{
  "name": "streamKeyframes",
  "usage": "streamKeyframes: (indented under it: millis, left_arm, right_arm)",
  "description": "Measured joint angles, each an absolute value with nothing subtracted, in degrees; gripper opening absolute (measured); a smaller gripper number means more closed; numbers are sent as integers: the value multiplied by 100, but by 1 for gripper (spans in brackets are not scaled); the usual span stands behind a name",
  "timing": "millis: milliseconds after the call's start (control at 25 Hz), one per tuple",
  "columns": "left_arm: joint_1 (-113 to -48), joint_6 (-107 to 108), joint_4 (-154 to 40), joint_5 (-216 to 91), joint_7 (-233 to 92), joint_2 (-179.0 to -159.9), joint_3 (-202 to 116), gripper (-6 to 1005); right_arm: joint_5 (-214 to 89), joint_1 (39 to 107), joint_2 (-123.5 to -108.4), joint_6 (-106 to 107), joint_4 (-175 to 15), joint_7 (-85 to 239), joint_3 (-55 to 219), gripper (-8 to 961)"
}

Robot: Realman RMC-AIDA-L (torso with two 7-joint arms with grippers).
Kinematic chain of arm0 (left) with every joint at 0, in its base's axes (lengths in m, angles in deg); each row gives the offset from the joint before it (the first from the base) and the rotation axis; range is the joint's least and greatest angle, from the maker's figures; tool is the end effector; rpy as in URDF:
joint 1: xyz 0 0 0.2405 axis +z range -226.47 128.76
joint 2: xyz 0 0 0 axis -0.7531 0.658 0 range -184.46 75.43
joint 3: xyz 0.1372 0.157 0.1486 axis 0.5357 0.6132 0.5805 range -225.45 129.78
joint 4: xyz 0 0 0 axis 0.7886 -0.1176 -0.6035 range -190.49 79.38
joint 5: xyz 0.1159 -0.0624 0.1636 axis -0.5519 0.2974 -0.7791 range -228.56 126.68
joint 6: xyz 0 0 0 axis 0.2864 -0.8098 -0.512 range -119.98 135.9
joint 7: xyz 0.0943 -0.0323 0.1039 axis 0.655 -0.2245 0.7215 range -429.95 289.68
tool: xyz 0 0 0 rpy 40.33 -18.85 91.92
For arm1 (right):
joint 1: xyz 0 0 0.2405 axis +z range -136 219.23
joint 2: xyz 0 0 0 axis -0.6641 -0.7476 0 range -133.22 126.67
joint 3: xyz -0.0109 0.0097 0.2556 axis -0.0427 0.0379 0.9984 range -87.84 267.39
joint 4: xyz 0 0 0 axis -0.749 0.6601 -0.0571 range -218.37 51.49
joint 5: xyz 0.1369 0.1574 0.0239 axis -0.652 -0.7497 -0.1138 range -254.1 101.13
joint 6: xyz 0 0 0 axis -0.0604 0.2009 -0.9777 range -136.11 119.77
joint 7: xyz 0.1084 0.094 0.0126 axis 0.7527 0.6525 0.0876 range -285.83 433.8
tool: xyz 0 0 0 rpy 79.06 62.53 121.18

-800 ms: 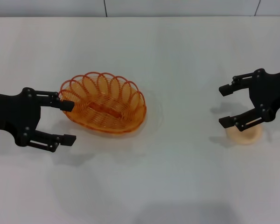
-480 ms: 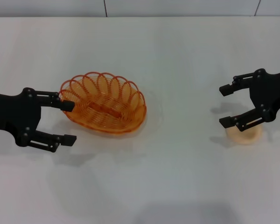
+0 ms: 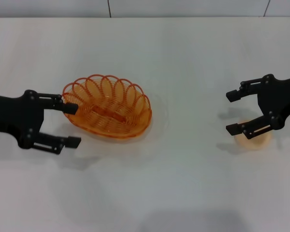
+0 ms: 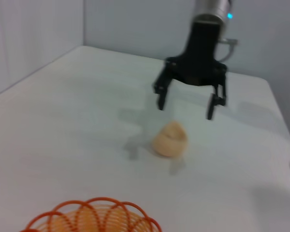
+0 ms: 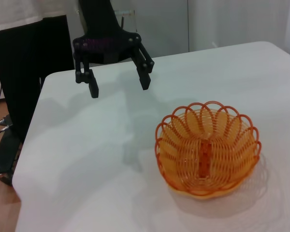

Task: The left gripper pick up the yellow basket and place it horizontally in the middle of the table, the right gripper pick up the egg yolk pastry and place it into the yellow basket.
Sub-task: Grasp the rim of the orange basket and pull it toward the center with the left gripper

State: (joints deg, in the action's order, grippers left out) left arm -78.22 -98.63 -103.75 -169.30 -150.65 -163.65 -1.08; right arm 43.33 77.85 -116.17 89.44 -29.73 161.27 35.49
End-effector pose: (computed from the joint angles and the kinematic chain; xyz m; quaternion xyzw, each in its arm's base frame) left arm -0.2644 0.3129 0.0733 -0.9850 -0.1073 -0.1317 0.0310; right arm 0.2092 0.3556 0.0422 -0.9933 0.0638 0.0839 0.0469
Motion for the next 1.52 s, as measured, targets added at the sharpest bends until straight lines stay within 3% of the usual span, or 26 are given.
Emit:
streamKeyframes:
  millis: [360,760,880,960,1120,1520]
  left_arm:
    - [-7745,-9758,-12046,-17101,-18331,-16650,-125,746]
    - [-8437,-9799,-12458,-18968,-20901,-16304,-80,718]
    - [-8632,-9626,-12433,-19798,-21014,-16369,-88,709]
    - [-8652,-9531,-12432,-19943,-21032,-16399,-83,633]
    - [-8763,-9053,-12040,-20254,-21032,-16543,-60,644]
    - [-9110,-8197,-11119,-20265,-20930,-16674,11,645]
  right_arm:
    - [4160,7502,-11686,8835,-2836,15903,3685,856]
    - [4033,7410,-11738,8901,-2798,15633,3756,856]
    - [4032,7431,-11780,8902,-2798,15574,3745,855]
    - [4031,7476,-11808,8897,-2798,15548,3728,855]
    - [4031,7528,-11838,8892,-2798,15530,3706,855]
    - [4031,7530,-11841,8890,-2799,15528,3704,855]
